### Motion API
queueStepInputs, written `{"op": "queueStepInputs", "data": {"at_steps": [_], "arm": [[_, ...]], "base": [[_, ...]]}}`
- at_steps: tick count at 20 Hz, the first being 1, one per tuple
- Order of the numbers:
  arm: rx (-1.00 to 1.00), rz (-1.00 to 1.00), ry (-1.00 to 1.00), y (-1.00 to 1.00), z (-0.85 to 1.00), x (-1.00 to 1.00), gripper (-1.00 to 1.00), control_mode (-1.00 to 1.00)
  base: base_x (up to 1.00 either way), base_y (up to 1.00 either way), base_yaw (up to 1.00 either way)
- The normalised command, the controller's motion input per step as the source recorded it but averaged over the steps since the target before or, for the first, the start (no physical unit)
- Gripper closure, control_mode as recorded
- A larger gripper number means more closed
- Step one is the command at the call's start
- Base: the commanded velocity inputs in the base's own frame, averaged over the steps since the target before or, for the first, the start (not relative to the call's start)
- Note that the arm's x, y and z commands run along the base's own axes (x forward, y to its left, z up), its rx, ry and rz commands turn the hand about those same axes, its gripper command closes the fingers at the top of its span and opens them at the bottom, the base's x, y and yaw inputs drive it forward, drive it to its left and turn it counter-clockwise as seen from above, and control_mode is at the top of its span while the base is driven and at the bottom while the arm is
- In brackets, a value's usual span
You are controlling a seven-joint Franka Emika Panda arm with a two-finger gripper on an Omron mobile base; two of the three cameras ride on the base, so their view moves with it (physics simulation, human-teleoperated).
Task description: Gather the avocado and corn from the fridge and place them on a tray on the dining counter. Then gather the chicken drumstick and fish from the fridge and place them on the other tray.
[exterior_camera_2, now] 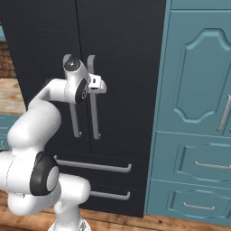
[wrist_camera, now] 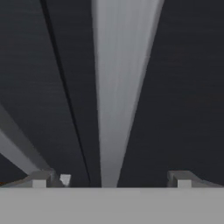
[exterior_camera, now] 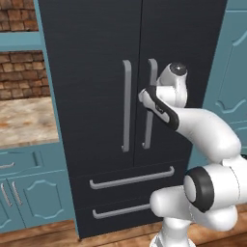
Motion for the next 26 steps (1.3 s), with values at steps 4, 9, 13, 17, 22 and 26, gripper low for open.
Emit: {"op": "queueStepInputs", "data": {"at_steps": [4,9,13,17,22,26], "arm": [[0.0,0.0,-0.1,0.08,-0.08,0.25,-1.0,-1.0],[0.0,0.0,-0.06,0.0,-0.02,0.32,-1.0,-1.0],[0.0,0.0,0.0,0.0,0.0,0.42,-1.0,-1.0],[0.0,0.0,0.0,0.0,-0.01,0.37,-1.0,-1.0],[0.0,0.0,0.01,0.0,-0.06,0.31,1.0,-1.0],[0.0,-0.01,0.0,-0.09,-0.02,-0.12,1.0,-1.0]], "base": [[0.0,0.0,0.0],[0.0,0.0,0.0],[0.0,0.0,0.0],[0.0,0.0,0.0],[0.0,0.0,0.0],[0.0,0.0,0.0]]}}
